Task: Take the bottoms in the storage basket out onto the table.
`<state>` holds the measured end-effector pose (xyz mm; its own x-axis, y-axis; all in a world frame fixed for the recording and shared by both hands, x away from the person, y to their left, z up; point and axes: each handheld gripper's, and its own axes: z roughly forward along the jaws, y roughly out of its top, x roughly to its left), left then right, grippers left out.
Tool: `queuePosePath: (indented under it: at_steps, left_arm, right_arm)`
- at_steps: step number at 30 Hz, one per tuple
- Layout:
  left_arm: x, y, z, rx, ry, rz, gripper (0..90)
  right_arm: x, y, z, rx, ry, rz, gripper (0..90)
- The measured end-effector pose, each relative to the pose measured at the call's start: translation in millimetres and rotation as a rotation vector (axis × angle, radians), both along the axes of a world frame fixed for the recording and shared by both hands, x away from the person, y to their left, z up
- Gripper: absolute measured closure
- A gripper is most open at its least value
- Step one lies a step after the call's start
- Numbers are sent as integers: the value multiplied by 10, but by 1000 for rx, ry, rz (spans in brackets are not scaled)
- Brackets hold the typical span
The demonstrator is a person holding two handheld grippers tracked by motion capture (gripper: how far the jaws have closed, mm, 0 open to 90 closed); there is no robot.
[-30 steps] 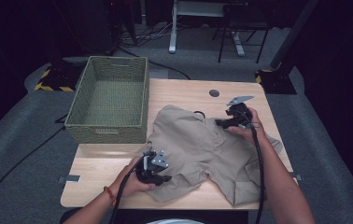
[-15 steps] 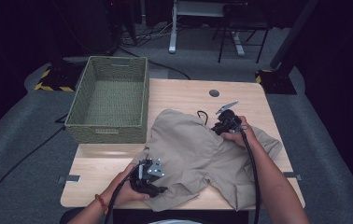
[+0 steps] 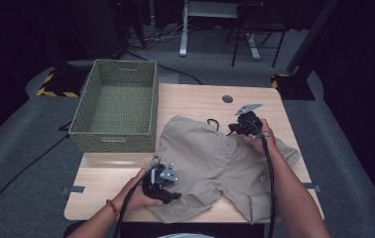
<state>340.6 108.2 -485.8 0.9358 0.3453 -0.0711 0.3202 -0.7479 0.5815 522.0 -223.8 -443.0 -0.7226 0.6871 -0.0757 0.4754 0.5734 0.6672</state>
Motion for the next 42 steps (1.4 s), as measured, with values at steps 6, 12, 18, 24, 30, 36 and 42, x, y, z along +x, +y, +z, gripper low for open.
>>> queuePosePath:
  at_steps: [6,12,18,24,30,36,42]
  left_arm:
    - [-7,66,-31,-39,-3,-3,419]
    - [-23,149,-78,-96,-10,43,419]
    - [-69,214,-141,-156,-44,81,422]
    - [-74,206,-148,-158,-50,90,422]
    - [-79,210,-155,-163,-58,90,422]
    - [-91,196,-156,-155,-71,87,422]
    - [-97,197,-154,-150,-74,83,421]
  right_arm:
    - [-120,132,-54,10,62,118,467]
    - [-189,86,-196,36,170,143,324]
    - [-276,154,-321,19,254,208,232]
    - [-390,234,-308,19,260,313,529]
    - [-543,310,-336,8,225,342,744]
    - [-560,234,-342,-30,132,269,900]
    - [-551,114,-250,-33,126,276,703]
